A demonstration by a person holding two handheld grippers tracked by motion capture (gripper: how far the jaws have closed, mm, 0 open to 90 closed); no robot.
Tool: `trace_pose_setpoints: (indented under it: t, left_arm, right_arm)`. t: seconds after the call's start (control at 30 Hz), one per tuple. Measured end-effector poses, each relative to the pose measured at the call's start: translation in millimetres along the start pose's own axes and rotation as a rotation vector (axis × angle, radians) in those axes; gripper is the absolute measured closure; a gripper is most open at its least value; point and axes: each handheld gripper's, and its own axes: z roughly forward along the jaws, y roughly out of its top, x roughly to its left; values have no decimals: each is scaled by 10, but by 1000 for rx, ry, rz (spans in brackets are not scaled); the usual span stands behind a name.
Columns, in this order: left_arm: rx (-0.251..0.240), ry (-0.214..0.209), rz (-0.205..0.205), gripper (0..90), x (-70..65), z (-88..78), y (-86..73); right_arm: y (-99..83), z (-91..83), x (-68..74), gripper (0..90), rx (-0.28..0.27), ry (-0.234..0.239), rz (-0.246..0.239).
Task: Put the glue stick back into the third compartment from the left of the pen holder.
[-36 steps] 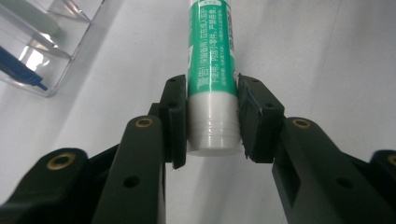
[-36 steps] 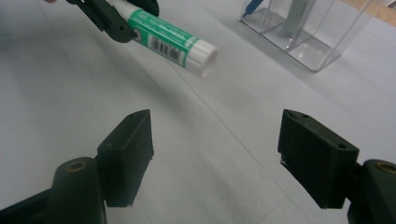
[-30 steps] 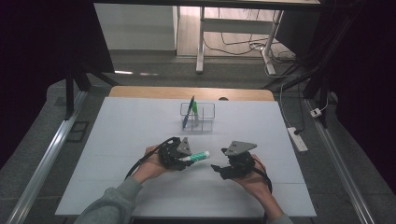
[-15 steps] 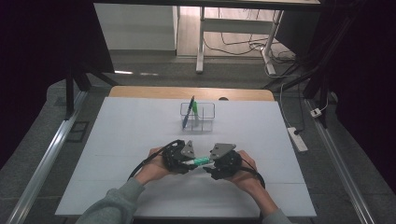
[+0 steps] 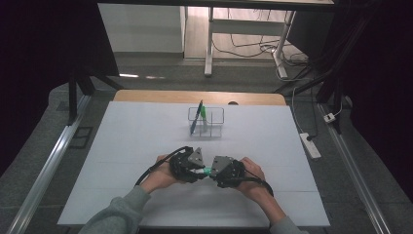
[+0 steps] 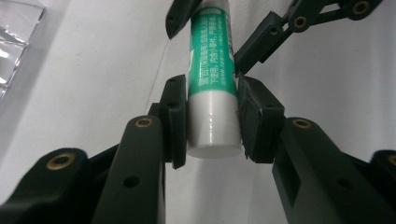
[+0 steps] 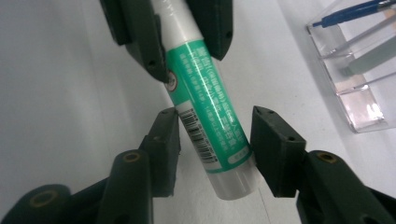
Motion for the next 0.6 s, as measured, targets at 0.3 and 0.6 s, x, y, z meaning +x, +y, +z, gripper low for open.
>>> trace_pose_setpoints:
  t: [0.3, 0.6]
  left_arm:
    - [-106, -4, -41, 599, 58, -101, -33]
    - [-223, 50, -172, 440, 133, -218, -97]
  right_arm:
    - [5, -4, 40, 650, -6, 45, -66]
    - [-94, -72, -54, 655, -65, 38, 48]
